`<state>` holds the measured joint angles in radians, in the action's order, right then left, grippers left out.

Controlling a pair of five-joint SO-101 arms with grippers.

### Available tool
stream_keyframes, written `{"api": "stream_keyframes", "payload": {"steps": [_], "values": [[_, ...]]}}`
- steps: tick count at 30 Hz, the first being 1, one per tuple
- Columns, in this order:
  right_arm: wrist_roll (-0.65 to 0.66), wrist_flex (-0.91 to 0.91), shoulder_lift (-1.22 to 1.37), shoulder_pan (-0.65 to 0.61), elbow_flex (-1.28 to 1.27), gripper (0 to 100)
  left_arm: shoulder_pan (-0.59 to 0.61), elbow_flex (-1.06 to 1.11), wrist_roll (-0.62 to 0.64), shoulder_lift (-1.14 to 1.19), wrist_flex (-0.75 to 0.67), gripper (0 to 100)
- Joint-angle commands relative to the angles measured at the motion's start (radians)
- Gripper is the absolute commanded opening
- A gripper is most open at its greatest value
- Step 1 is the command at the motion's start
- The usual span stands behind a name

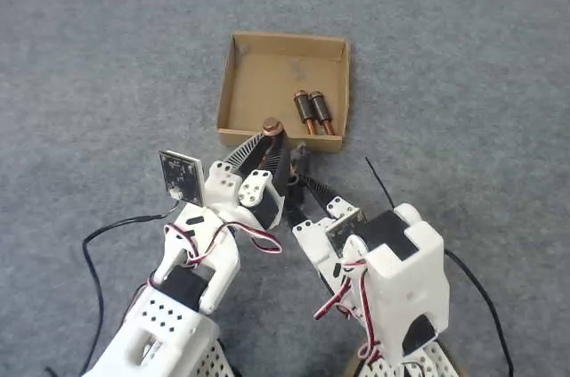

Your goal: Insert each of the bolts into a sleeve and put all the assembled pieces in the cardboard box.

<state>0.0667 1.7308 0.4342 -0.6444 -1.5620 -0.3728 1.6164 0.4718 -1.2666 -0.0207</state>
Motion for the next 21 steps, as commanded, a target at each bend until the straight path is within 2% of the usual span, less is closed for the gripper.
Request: {"api": "stream_keyframes", "payload": {"steps": [1,9,13,17,21], "values": [[-0.034,0.03,-0.05,0.001,-0.028,0.6,0.032,-0.015,0.008,-0.032,-0.037,1],[-0.035,0.03,-0.05,0.001,-0.026,0.6,0.034,-0.022,0.008,-0.008,-0.057,1],[-0.034,0.03,-0.05,0.001,-0.026,0.6,0.055,-0.082,0.008,0.127,-0.166,1],[-0.034,0.03,-0.05,0.002,-0.026,0.6,0.054,-0.162,0.009,0.269,-0.175,1],[-0.037,0.03,-0.05,0.016,-0.023,0.6,0.026,-0.165,0.011,0.285,-0.173,1]]}}
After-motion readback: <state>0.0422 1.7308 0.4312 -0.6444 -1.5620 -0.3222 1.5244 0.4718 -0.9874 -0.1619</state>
